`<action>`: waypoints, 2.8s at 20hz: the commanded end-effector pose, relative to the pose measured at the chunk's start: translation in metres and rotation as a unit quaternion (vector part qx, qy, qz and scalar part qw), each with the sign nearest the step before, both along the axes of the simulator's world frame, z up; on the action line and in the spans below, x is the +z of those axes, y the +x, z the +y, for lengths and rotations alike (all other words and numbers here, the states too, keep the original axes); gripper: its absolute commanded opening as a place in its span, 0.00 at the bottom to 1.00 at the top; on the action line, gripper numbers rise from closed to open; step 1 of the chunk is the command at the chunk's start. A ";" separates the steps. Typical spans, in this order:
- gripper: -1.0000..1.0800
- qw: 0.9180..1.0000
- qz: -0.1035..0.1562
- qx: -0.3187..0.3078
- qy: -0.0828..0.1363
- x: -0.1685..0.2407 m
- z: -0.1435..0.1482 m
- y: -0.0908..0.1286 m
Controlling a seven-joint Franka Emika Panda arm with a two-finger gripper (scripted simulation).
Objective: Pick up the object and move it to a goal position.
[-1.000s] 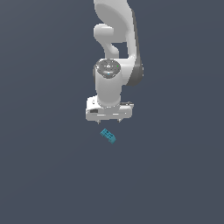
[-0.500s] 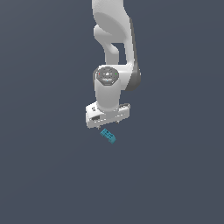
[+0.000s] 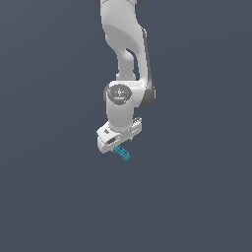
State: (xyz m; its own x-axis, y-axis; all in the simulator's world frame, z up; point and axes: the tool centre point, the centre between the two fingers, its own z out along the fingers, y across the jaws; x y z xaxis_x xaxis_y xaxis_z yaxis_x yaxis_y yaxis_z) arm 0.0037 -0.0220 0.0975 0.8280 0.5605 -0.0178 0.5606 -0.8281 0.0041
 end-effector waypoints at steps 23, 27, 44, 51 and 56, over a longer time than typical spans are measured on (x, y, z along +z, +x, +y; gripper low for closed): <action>0.96 0.991 -0.005 0.133 0.007 -0.031 -0.002 0.004; 0.96 0.991 -0.005 0.134 0.007 -0.049 -0.002 0.003; 0.00 0.991 -0.005 0.135 0.007 -0.075 -0.002 0.004; 0.00 0.991 -0.005 0.135 0.007 -0.071 -0.002 0.003; 0.00 0.991 -0.005 0.135 0.007 -0.055 -0.003 0.000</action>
State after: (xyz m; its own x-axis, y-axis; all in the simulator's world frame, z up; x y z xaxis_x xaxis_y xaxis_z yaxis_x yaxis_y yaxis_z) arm 0.0043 -0.0247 0.0361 0.6484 0.7613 -0.0017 0.7613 -0.6484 -0.0014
